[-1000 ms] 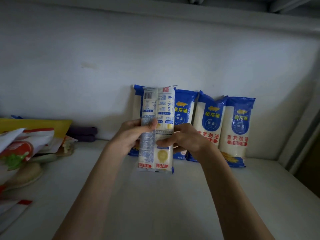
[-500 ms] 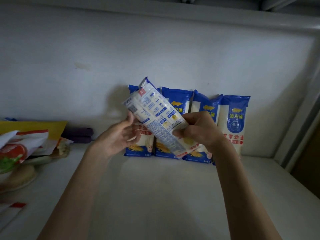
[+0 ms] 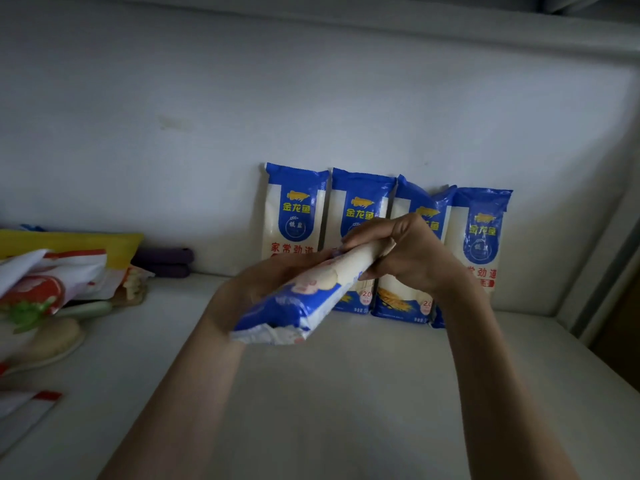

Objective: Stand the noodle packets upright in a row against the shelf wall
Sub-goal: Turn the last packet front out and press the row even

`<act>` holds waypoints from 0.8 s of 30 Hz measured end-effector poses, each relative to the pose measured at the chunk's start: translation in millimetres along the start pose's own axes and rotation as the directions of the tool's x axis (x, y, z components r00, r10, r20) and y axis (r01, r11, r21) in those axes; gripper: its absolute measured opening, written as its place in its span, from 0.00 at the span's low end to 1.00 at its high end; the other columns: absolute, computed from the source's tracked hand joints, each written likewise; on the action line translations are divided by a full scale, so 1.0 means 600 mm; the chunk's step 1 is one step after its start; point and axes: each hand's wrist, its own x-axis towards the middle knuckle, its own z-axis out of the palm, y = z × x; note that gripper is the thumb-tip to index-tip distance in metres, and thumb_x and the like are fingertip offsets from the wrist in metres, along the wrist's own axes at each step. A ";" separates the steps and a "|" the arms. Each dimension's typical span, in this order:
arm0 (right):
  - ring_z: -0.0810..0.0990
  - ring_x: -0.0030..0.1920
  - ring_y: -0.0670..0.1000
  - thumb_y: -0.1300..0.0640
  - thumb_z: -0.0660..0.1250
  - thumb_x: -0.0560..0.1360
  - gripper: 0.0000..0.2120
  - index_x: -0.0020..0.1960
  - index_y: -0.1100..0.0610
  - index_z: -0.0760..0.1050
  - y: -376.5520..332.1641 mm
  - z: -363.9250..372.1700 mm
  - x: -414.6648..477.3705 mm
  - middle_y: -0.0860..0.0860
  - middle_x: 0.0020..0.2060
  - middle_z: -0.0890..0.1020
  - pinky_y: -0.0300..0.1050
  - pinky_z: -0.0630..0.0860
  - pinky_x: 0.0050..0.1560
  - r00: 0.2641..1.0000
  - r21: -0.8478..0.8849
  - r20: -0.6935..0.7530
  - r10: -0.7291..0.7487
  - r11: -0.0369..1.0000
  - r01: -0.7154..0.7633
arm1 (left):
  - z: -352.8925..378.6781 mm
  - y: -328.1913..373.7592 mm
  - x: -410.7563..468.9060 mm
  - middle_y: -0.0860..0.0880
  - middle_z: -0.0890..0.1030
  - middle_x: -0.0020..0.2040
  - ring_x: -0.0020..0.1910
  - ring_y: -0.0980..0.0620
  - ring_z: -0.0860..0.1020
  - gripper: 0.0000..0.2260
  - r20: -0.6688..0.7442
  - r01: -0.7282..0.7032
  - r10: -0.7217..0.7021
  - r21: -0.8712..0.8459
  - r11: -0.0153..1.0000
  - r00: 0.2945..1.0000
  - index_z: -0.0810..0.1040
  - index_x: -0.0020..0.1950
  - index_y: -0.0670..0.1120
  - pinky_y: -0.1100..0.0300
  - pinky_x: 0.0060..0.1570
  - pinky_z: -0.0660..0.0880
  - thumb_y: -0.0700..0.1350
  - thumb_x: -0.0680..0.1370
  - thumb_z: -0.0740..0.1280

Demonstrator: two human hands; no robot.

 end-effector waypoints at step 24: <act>0.85 0.50 0.54 0.59 0.75 0.70 0.20 0.60 0.60 0.76 0.023 0.006 -0.002 0.54 0.52 0.85 0.55 0.82 0.51 0.815 0.071 0.200 0.543 0.822 -0.565 | 0.027 0.010 0.008 0.46 0.87 0.49 0.47 0.44 0.85 0.27 -0.412 -0.348 0.468 0.333 0.876 0.782 0.80 0.58 0.45 0.49 0.42 0.81 0.41 0.60 0.80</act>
